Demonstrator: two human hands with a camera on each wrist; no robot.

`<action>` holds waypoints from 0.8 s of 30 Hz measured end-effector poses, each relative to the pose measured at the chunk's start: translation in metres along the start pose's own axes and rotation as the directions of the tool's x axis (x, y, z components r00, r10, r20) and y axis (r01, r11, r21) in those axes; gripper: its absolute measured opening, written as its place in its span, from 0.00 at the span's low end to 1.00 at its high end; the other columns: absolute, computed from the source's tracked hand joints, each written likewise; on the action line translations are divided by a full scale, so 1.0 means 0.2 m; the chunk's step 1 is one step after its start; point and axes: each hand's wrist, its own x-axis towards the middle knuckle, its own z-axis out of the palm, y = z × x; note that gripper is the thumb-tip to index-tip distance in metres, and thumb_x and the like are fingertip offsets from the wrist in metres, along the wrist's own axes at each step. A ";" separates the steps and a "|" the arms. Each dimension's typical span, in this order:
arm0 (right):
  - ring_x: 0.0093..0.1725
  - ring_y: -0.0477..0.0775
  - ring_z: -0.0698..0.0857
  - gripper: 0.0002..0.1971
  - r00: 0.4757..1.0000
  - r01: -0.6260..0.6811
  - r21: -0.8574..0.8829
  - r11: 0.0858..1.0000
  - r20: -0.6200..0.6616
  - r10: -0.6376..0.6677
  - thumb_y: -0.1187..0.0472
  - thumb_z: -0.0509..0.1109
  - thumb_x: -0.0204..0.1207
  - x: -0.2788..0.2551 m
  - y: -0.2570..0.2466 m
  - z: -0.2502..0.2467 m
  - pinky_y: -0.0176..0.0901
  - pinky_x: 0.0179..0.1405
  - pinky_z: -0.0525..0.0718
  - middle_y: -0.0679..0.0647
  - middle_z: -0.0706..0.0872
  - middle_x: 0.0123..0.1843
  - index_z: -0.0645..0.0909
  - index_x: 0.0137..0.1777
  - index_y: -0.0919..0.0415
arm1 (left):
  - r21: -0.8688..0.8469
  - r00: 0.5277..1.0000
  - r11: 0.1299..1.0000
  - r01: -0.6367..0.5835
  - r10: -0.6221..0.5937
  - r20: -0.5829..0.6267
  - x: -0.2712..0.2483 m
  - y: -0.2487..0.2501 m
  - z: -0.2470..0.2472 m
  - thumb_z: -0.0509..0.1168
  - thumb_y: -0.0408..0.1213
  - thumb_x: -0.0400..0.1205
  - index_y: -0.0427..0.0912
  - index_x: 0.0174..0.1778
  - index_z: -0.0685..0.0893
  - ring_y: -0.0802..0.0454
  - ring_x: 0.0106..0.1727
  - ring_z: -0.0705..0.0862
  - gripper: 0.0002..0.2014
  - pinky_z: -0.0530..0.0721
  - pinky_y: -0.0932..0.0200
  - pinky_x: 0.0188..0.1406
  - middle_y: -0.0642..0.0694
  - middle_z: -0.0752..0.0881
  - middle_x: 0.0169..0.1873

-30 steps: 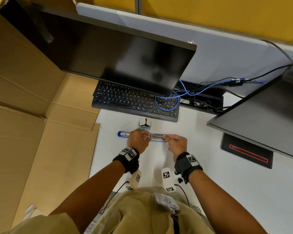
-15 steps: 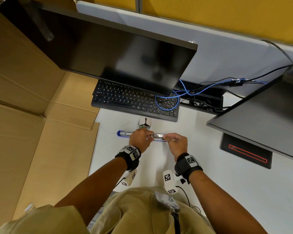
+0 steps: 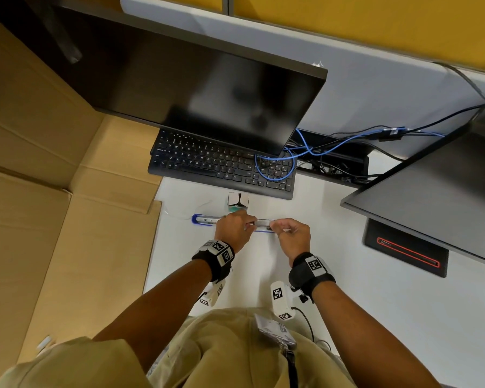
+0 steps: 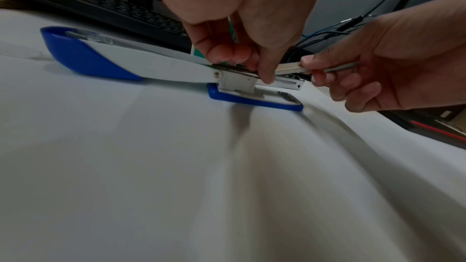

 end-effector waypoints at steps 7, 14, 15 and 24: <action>0.35 0.47 0.84 0.02 0.998 0.034 -0.059 0.998 -0.053 -0.038 0.61 0.80 0.68 -0.01 -0.03 0.00 0.38 0.44 0.83 0.47 0.87 0.31 0.90 0.36 0.57 | -0.018 1.000 1.000 -0.004 0.004 -0.010 0.00 -0.01 0.01 0.66 0.49 0.80 0.50 0.53 0.88 0.49 0.41 0.86 0.11 0.86 0.56 0.39 0.48 0.88 0.43; 0.37 0.51 0.86 0.02 0.999 0.030 -0.118 0.993 -0.042 -0.035 0.61 0.79 0.68 -0.02 -0.04 0.05 0.37 0.44 0.82 0.51 0.89 0.33 0.90 0.36 0.57 | -0.061 0.999 0.998 0.016 -0.018 -0.035 -0.03 -0.07 0.00 0.68 0.46 0.79 0.48 0.56 0.88 0.49 0.43 0.87 0.12 0.87 0.54 0.43 0.47 0.89 0.45; 0.37 0.51 0.86 0.02 0.999 0.026 -0.127 0.992 -0.038 -0.031 0.61 0.79 0.68 -0.02 -0.04 0.06 0.36 0.44 0.81 0.50 0.88 0.32 0.90 0.35 0.56 | -0.071 0.999 0.997 0.017 -0.020 -0.037 -0.04 -0.07 0.00 0.69 0.46 0.79 0.48 0.57 0.87 0.49 0.43 0.87 0.13 0.87 0.55 0.43 0.47 0.89 0.45; 0.34 0.52 0.88 0.03 0.999 0.005 -0.189 0.982 -0.046 -0.014 0.60 0.82 0.64 0.00 -0.05 0.06 0.41 0.44 0.87 0.51 0.91 0.30 0.91 0.32 0.55 | -0.029 0.993 0.993 -0.116 0.115 -0.041 -0.07 -0.08 0.03 0.66 0.43 0.80 0.49 0.59 0.87 0.45 0.42 0.88 0.13 0.84 0.56 0.39 0.48 0.88 0.46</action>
